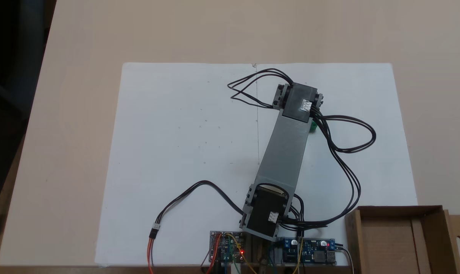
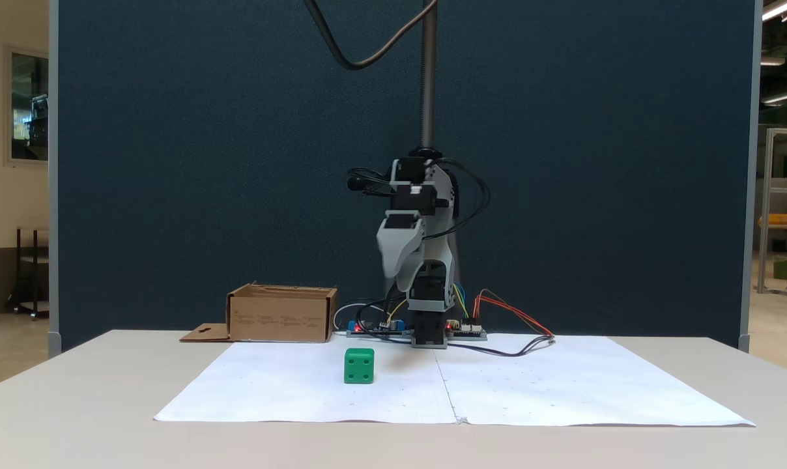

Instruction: Grasp a green dice and put it in the bin.

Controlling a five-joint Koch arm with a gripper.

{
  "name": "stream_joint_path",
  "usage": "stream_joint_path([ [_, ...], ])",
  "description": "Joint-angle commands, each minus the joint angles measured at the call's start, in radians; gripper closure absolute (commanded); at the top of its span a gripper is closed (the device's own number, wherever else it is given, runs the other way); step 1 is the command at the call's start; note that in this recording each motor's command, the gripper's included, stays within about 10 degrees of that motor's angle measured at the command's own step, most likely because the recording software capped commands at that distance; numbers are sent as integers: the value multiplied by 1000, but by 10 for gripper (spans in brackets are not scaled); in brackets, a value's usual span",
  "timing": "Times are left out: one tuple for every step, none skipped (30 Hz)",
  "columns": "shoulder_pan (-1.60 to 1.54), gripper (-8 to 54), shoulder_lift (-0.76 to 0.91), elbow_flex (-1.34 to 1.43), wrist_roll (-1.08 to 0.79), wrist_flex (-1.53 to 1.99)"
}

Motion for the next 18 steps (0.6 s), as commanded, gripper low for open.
stream_joint_path([
  [41, 28, -26, -95, -127, 158],
  [46, 23, -44, -107, -146, 207],
  [77, 18, -81, -129, -181, 265],
  [104, 18, -94, -138, -218, 302],
  [138, 11, -107, -153, -268, 369],
  [141, 10, -112, -167, -290, 364],
  [144, 10, -126, -184, -304, 339],
  [150, 10, -127, -196, -313, 304],
  [153, 10, -129, -204, -328, 273],
  [161, 11, -135, -209, -345, 250],
  [164, 10, -137, -212, -360, 229],
  [167, 10, -137, -222, -368, 213],
  [167, 11, -137, -238, -373, 206],
  [169, 11, -138, -253, -380, 202],
  [169, 11, -138, -272, -385, 201],
  [169, 11, -143, -296, -388, 199],
  [172, 11, -150, -319, -394, 199],
  [179, 11, -152, -337, -407, 198],
])
